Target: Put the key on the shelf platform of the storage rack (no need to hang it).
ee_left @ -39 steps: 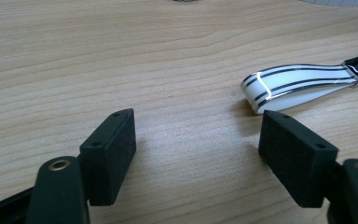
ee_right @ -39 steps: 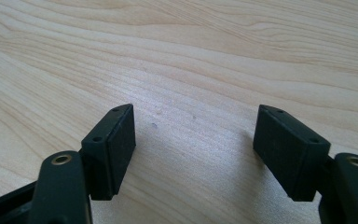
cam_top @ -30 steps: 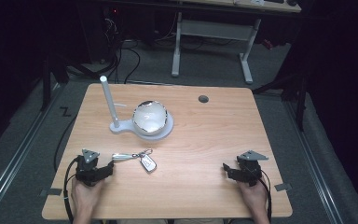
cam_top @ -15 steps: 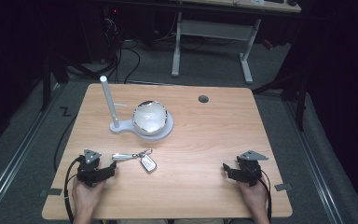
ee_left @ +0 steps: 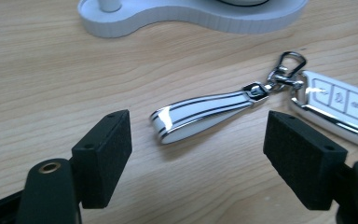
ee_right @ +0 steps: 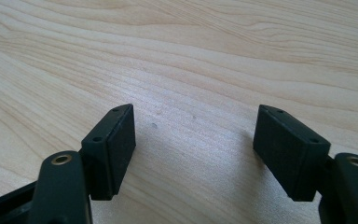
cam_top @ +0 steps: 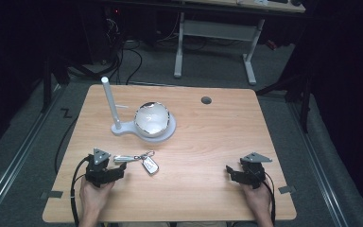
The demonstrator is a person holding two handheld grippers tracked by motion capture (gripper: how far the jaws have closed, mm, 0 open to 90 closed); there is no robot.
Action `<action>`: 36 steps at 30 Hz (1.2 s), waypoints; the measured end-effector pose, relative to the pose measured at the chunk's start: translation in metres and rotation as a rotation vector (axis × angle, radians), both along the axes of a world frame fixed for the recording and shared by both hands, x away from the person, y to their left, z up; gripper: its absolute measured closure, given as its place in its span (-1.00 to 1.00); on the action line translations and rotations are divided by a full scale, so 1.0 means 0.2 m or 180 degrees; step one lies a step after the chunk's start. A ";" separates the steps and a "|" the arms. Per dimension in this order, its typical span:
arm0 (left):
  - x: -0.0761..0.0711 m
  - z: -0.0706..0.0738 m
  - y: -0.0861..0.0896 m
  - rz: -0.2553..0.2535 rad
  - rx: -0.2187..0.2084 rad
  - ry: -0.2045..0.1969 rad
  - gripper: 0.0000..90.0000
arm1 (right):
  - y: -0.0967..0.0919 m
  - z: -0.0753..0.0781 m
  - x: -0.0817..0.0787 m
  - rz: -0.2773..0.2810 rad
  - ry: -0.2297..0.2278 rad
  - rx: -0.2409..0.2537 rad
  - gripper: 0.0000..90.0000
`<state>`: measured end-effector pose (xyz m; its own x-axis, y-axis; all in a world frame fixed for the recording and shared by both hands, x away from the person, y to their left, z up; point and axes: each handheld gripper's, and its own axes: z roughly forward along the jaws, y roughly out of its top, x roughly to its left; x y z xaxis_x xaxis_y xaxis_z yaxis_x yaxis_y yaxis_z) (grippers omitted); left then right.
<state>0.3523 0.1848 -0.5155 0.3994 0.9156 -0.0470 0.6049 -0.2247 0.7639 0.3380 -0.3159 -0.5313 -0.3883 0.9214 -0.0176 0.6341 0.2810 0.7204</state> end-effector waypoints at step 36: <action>0.17 -0.02 -0.16 -0.0430 0.0137 0.0157 -0.29 | 0.00 0.00 0.00 -0.0004 -0.0001 0.0008 -0.34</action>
